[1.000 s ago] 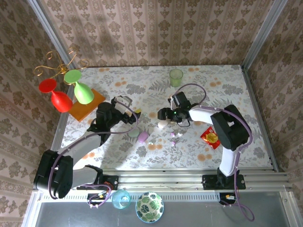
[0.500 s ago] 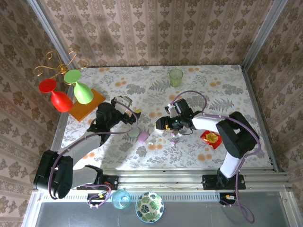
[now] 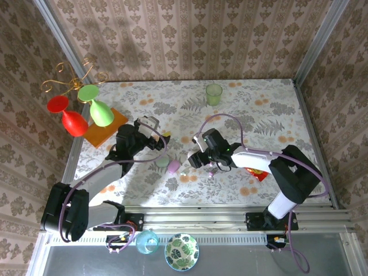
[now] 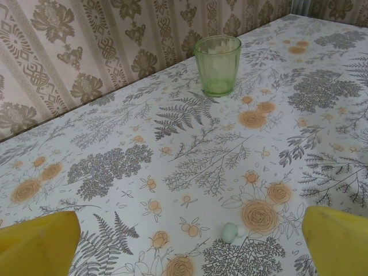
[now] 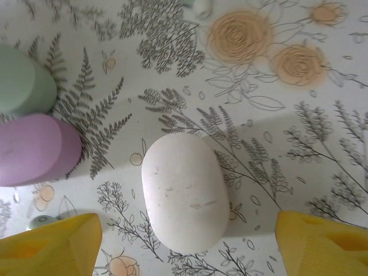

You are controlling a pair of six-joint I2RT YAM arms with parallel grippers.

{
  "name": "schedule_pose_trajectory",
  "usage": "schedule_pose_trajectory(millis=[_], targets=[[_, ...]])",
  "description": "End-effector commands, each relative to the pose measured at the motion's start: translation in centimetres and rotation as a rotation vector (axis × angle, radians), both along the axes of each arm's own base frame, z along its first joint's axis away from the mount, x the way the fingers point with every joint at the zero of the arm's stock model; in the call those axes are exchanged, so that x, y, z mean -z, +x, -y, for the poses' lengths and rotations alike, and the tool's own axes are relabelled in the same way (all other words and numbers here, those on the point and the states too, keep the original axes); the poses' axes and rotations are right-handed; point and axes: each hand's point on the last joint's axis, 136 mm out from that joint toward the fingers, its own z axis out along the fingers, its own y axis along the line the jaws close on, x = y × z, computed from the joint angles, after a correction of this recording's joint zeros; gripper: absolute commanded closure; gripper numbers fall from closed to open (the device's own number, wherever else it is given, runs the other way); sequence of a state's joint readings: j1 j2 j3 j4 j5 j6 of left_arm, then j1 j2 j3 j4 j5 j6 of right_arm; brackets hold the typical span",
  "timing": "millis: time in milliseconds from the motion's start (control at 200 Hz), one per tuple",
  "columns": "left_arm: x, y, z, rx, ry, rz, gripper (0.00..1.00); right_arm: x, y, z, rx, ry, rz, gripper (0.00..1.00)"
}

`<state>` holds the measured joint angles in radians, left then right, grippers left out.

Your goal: Insert wireless bluetooth earbuds into charging case

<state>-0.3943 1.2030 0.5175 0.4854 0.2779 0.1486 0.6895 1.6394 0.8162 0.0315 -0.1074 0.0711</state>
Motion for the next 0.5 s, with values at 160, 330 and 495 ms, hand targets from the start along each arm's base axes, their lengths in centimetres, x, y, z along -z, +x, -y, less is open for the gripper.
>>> schedule_pose_trajectory(millis=[160, 330, 495], targets=[[-0.2, -0.2, -0.1, 0.004, -0.022, -0.009, 0.00, 2.2, 0.5, -0.9, -0.088, -0.105, 0.082, 0.28], [-0.3, -0.3, -0.2, 0.005, -0.026, -0.008, 0.00, 3.2, 0.0, -0.8, -0.122, -0.131, 0.064, 0.31], [-0.3, -0.4, -0.2, 0.003, -0.027, -0.008, 0.00, 3.0, -0.7, -0.4, -0.146, -0.148, 0.063, 0.43]])
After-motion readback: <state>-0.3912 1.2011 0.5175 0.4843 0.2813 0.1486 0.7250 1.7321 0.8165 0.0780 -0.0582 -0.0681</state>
